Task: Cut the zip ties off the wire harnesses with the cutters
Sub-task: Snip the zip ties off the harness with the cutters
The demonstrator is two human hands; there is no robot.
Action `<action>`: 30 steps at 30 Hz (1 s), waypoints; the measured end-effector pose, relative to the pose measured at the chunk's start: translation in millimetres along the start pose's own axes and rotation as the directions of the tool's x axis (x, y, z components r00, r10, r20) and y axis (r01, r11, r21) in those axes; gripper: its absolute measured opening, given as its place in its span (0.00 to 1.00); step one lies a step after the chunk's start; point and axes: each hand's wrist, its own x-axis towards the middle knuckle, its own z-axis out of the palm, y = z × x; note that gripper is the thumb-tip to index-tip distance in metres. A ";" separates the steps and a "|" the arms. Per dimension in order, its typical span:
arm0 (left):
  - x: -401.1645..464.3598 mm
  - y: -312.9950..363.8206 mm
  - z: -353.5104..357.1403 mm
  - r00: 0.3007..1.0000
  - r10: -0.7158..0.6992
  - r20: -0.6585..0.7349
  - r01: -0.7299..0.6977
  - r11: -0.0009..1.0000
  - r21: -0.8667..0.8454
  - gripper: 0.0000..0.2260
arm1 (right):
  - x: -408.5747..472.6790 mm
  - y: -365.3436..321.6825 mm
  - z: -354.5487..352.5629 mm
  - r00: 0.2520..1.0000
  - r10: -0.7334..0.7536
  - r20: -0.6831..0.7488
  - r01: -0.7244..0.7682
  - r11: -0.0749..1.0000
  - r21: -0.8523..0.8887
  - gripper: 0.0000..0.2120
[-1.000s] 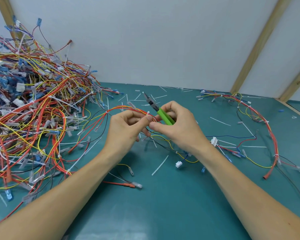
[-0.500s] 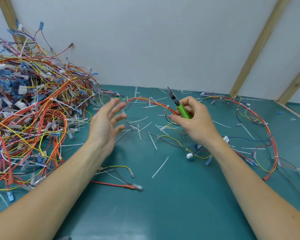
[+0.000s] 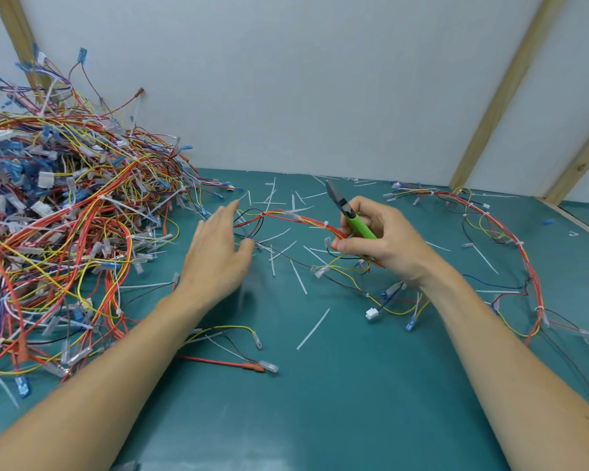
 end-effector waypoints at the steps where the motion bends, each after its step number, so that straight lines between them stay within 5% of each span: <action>1: 0.4 -0.3 -1.1 1.000 0.005 0.024 -0.005 1.000 -0.012 0.28 | -1.5 -1.7 -1.5 0.997 0.025 0.069 -0.026 0.999 0.022 0.15; 4: -0.5 0.6 -4.4 0.995 0.008 0.104 0.001 0.996 -0.089 0.25 | -6.3 -5.3 -5.2 0.963 0.102 0.250 -0.112 0.993 0.026 0.12; 7: -2.9 4.5 -7.4 0.989 -0.034 0.146 0.052 0.991 -0.121 0.24 | -7.1 -4.3 -5.5 0.947 0.145 0.285 -0.155 0.988 0.012 0.12; 10: -2.4 3.6 -6.5 0.995 -0.031 0.092 0.032 0.999 -0.012 0.24 | -1.3 2.6 -4.6 0.984 0.153 0.096 -0.149 0.988 -0.045 0.11; 13: -0.3 2.7 -7.7 0.992 -0.058 0.116 0.076 0.984 -0.159 0.24 | 5.0 14.1 -4.1 0.985 0.087 -0.150 -0.121 0.965 -0.232 0.09; 19: -1.6 7.7 -3.0 0.974 0.106 0.198 -0.031 0.936 -0.350 0.13 | 6.8 23.9 -3.4 0.875 -0.048 -0.483 -0.209 0.861 -0.464 0.09; 23: -5.9 7.3 0.3 0.976 0.203 0.080 -0.170 0.937 -0.305 0.08 | 6.4 9.5 -1.0 0.794 -0.198 -0.575 -0.039 0.928 -0.372 0.10; 26: -7.2 8.1 -0.4 0.956 0.288 -0.051 -0.292 0.938 -0.185 0.05 | 3.1 -7.2 7.0 0.799 -0.271 -0.538 0.128 0.949 -0.289 0.09; 30: -11.2 19.4 1.9 0.908 0.395 -0.141 -0.417 0.886 -0.202 0.03 | -0.9 -13.1 32.3 0.938 -0.191 -0.288 0.136 0.970 -0.200 0.06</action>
